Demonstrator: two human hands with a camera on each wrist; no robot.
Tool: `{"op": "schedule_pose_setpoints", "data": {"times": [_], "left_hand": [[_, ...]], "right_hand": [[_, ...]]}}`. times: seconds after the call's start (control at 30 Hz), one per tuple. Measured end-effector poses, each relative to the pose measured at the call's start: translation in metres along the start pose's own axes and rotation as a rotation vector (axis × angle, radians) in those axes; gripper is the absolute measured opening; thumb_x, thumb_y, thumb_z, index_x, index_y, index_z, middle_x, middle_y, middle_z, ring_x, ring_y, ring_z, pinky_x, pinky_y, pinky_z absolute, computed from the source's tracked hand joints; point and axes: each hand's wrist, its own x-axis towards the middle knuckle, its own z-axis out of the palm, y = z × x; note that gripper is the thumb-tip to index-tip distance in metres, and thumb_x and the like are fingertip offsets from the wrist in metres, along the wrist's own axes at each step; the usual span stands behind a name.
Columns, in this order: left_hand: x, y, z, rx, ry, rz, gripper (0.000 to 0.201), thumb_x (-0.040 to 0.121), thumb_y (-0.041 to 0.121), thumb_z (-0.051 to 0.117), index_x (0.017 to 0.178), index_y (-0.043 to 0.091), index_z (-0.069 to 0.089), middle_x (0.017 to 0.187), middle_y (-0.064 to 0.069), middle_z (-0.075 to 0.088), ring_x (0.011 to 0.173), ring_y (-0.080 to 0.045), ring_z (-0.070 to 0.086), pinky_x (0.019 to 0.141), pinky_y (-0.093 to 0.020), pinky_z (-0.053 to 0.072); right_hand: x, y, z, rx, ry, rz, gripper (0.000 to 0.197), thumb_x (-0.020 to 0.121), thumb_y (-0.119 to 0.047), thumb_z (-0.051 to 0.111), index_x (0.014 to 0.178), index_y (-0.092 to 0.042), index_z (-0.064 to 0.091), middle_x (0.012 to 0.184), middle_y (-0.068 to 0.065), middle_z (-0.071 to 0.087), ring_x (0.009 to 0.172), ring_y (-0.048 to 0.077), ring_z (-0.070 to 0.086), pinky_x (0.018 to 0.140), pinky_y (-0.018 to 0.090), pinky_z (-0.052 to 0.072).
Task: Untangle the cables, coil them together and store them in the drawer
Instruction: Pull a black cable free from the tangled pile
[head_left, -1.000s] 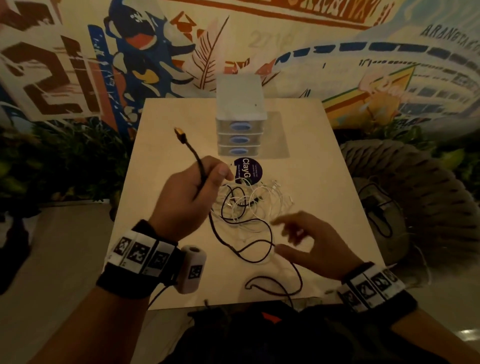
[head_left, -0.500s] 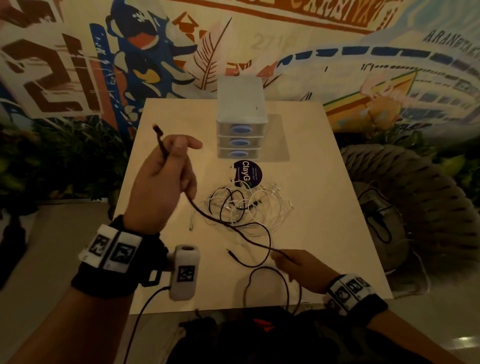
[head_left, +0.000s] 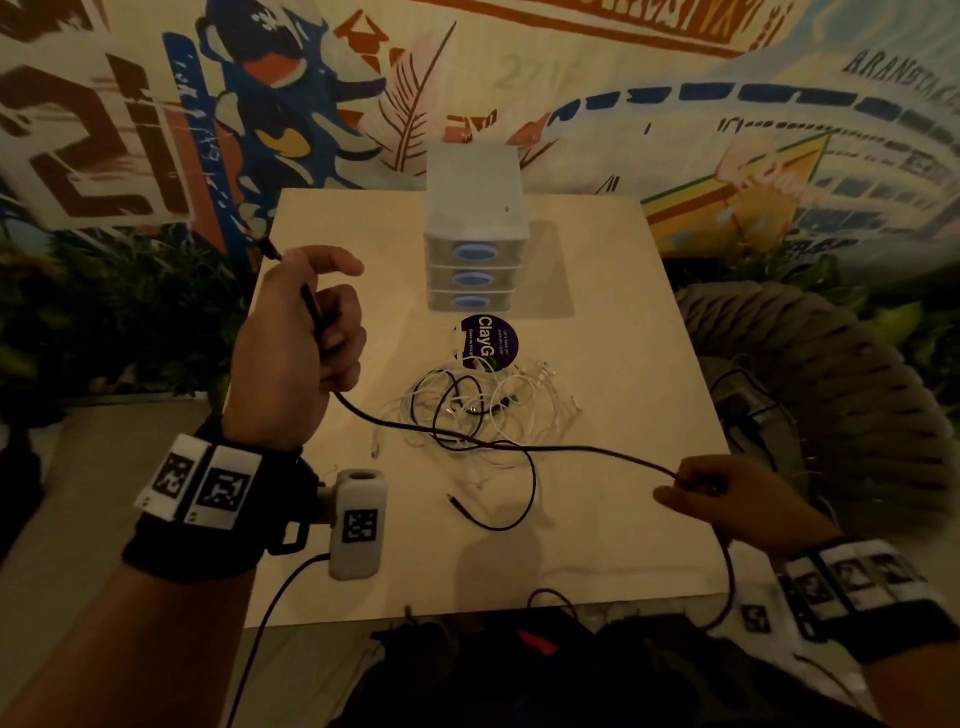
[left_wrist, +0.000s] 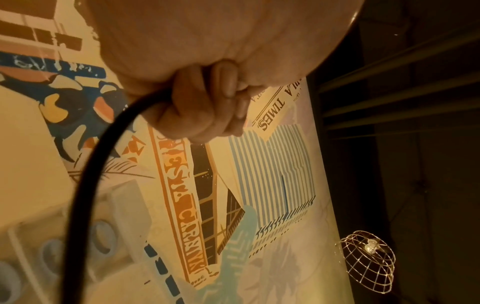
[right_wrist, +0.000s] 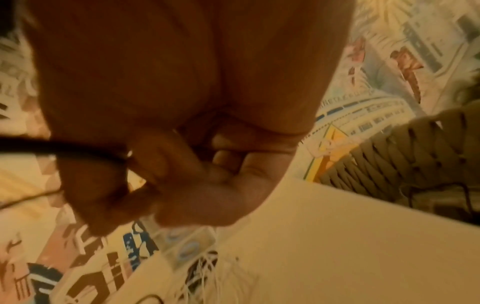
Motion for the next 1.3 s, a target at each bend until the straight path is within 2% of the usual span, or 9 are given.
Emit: {"op": "schedule_pose_setpoints", "data": {"times": [0.2, 0.37, 0.57, 0.73, 0.83, 0.93, 1.0, 1.1, 1.3], "left_hand": [[-0.007, 0.006, -0.002, 0.244, -0.117, 0.249, 0.029, 0.111, 0.026, 0.033, 0.117, 0.021, 0.062, 0.07, 0.002, 0.049, 0.053, -0.016, 0.033, 0.048, -0.027, 0.028], [-0.01, 0.009, 0.0, 0.208, -0.055, 0.365, 0.025, 0.111, 0.021, 0.034, 0.118, 0.018, 0.058, 0.07, 0.0, 0.045, 0.054, -0.026, 0.023, 0.048, -0.03, 0.023], [-0.013, 0.007, -0.004, 0.325, -0.015, 0.444, 0.027, 0.112, 0.025, 0.031, 0.122, 0.017, 0.055, 0.067, 0.001, 0.046, 0.05, -0.017, 0.032, 0.043, -0.028, 0.033], [-0.015, 0.006, -0.008, 0.442, 0.01, 0.422, 0.03, 0.111, 0.026, 0.034, 0.123, 0.011, 0.056, 0.067, -0.013, 0.045, 0.043, -0.026, 0.031, 0.037, -0.027, 0.033], [-0.02, -0.014, 0.006, 0.665, -0.137, 0.307, 0.027, 0.109, 0.027, 0.041, 0.12, 0.027, 0.065, 0.084, 0.003, 0.066, 0.051, -0.034, 0.048, 0.039, -0.032, 0.04], [-0.025, -0.048, 0.03, 0.828, -0.361, 0.23, 0.029, 0.107, 0.029, 0.044, 0.129, 0.038, 0.062, 0.117, 0.015, 0.067, 0.071, 0.002, 0.06, 0.056, -0.021, 0.044], [-0.026, -0.067, 0.042, 1.018, -0.461, 0.194, 0.03, 0.108, 0.034, 0.04, 0.132, 0.04, 0.057, 0.107, 0.018, 0.065, 0.074, 0.008, 0.057, 0.066, -0.024, 0.045], [-0.024, -0.08, 0.044, 1.232, -0.481, 0.158, 0.026, 0.108, 0.039, 0.034, 0.098, 0.034, 0.057, 0.075, 0.013, 0.061, 0.071, -0.007, 0.058, 0.066, -0.032, 0.04], [-0.011, -0.059, 0.023, 1.16, -0.204, 0.303, 0.029, 0.108, 0.035, 0.037, 0.086, 0.026, 0.054, 0.057, 0.007, 0.049, 0.053, -0.005, 0.047, 0.052, -0.027, 0.029]], "right_hand": [[-0.006, -0.03, 0.019, -0.014, -0.118, -0.025, 0.025, 0.086, -0.051, 0.069, 0.077, -0.028, 0.065, 0.066, 0.004, 0.07, 0.05, 0.025, 0.067, 0.057, 0.038, 0.059], [0.016, -0.05, 0.079, 0.308, -0.144, -0.044, 0.027, 0.095, -0.044, 0.06, 0.096, -0.016, 0.059, 0.078, 0.012, 0.075, 0.058, 0.036, 0.068, 0.059, 0.036, 0.055], [0.034, -0.066, 0.103, 0.347, -0.51, -0.128, 0.033, 0.088, -0.019, 0.078, 0.118, -0.017, 0.063, 0.09, 0.014, 0.076, 0.078, 0.031, 0.073, 0.081, 0.041, 0.061], [0.045, -0.073, 0.108, 0.396, -0.135, -0.087, 0.016, 0.099, -0.022, 0.064, 0.114, -0.018, 0.069, 0.091, 0.006, 0.077, 0.06, 0.032, 0.071, 0.065, 0.043, 0.063], [0.046, -0.093, 0.101, 0.416, -0.024, -0.175, 0.014, 0.099, -0.024, 0.064, 0.113, -0.022, 0.066, 0.09, 0.002, 0.078, 0.05, 0.028, 0.066, 0.055, 0.036, 0.058], [0.04, -0.118, 0.098, 0.464, -0.087, -0.287, 0.014, 0.097, -0.021, 0.067, 0.111, -0.02, 0.064, 0.09, 0.003, 0.077, 0.049, 0.027, 0.062, 0.05, 0.033, 0.054], [0.037, -0.13, 0.096, 0.483, -0.104, -0.34, 0.014, 0.096, -0.016, 0.068, 0.109, -0.017, 0.062, 0.088, 0.005, 0.077, 0.052, 0.032, 0.064, 0.053, 0.037, 0.057], [0.037, -0.135, 0.092, 0.432, -0.118, -0.317, 0.014, 0.096, -0.018, 0.068, 0.106, -0.016, 0.059, 0.085, 0.004, 0.077, 0.054, 0.026, 0.067, 0.059, 0.038, 0.059], [0.037, -0.084, 0.107, 0.234, -0.36, -0.277, 0.01, 0.1, -0.032, 0.062, 0.102, -0.023, 0.064, 0.086, 0.001, 0.073, 0.083, 0.016, 0.07, 0.089, 0.037, 0.058]]}}
